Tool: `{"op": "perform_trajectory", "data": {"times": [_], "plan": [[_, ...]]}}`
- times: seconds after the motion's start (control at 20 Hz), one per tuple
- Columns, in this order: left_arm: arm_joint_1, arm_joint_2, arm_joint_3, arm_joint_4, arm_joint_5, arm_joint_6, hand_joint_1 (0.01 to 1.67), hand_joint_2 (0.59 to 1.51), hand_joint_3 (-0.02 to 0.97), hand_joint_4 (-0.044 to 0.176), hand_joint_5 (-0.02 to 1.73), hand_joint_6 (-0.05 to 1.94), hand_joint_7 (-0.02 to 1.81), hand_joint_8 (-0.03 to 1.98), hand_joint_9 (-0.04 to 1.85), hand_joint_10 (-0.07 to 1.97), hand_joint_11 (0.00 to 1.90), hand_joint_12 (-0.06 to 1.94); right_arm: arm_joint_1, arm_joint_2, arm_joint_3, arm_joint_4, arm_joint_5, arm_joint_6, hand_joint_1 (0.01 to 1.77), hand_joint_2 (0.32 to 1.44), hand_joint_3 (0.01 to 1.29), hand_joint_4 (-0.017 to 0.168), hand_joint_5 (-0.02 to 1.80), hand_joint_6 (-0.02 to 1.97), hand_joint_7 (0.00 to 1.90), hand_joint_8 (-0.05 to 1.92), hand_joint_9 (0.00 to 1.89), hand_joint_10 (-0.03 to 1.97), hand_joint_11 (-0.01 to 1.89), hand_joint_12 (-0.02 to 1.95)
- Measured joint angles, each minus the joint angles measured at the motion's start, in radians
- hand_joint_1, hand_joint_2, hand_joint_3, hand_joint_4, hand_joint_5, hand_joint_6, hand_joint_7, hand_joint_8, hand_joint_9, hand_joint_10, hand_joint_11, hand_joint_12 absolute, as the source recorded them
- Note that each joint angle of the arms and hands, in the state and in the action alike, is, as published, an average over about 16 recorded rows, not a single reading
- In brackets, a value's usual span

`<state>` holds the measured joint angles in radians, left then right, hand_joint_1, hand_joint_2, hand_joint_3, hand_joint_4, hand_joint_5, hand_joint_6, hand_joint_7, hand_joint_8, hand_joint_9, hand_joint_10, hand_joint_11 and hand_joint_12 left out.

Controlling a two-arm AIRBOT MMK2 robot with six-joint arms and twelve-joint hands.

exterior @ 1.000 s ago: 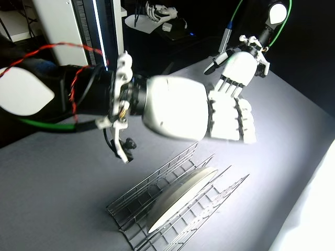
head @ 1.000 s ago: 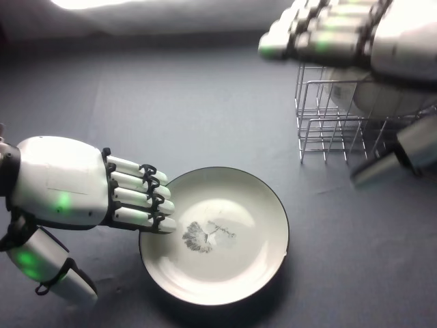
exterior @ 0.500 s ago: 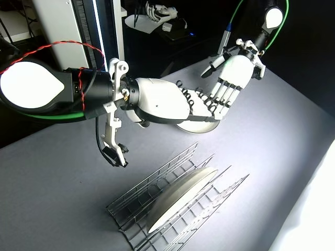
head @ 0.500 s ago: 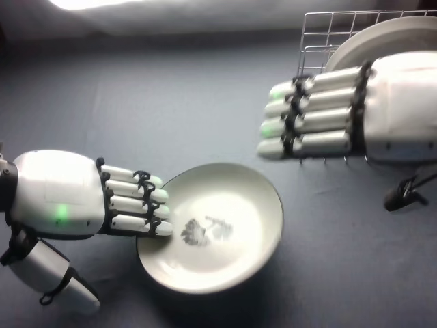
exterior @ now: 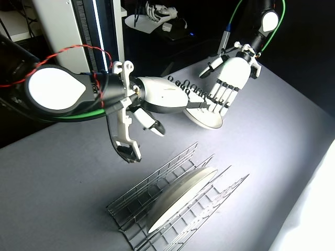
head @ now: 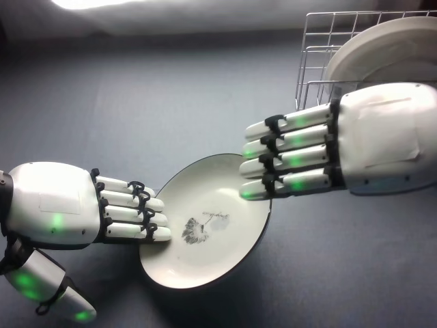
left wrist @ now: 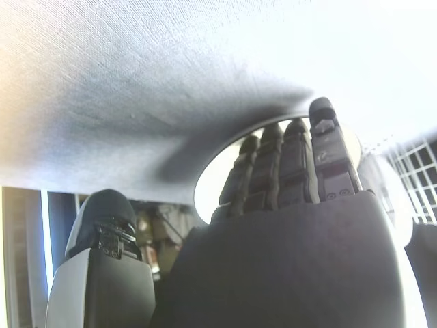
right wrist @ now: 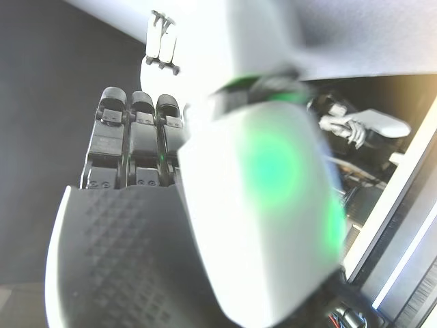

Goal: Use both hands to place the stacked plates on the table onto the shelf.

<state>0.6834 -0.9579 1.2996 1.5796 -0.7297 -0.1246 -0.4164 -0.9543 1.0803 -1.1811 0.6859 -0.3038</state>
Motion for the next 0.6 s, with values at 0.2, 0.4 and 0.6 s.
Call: {"op": "perform_trajectory", "data": {"times": [0.2,0.4,0.6], "plan": [[0.002,0.0,0.0,-0.001,0.0,0.0,0.01,1.128,0.016,-0.012,-0.01,-0.04,-0.01,-0.02,-0.03,-0.05,0.03,0.03,-0.015,-0.027,-0.008,0.019,-0.035,0.002,1.55,0.94,0.03,0.003,0.02,0.03,0.01,0.01,0.02,-0.01,0.02,0.01],[0.0,-0.001,0.0,0.0,0.0,0.0,0.01,1.128,0.016,-0.012,-0.01,-0.04,-0.01,-0.02,-0.03,-0.05,0.03,0.03,-0.027,-0.063,-0.012,0.051,-0.082,0.004,1.54,0.96,0.03,0.003,0.02,0.03,0.01,0.01,0.02,-0.01,0.02,0.02],[-0.002,-0.002,0.0,0.001,0.0,0.0,0.01,1.13,0.016,-0.012,-0.01,-0.04,-0.01,-0.02,-0.03,-0.05,0.03,0.03,-0.036,-0.112,-0.006,0.083,-0.129,0.005,1.52,0.97,0.03,0.003,0.02,0.03,0.01,0.01,0.02,-0.01,0.02,0.05]]}}
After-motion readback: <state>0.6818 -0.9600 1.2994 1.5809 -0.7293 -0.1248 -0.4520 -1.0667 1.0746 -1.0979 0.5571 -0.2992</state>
